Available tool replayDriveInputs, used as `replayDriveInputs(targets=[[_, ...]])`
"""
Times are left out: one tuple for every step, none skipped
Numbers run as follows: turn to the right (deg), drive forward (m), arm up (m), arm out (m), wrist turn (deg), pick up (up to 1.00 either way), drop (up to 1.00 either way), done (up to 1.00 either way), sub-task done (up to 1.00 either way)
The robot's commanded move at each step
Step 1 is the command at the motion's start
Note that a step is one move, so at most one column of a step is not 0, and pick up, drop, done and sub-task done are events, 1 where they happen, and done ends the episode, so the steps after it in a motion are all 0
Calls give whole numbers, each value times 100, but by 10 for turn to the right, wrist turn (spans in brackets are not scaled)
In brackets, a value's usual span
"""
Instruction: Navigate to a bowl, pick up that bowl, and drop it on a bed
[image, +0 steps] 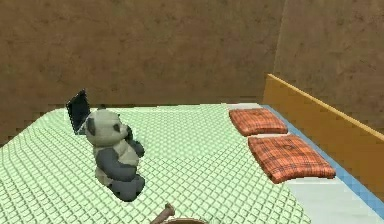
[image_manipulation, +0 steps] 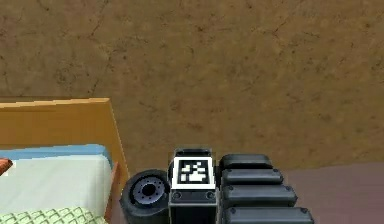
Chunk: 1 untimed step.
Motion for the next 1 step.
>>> replayDriveInputs(targets=[[-150,0,0,0,0,0,0,0,0]])
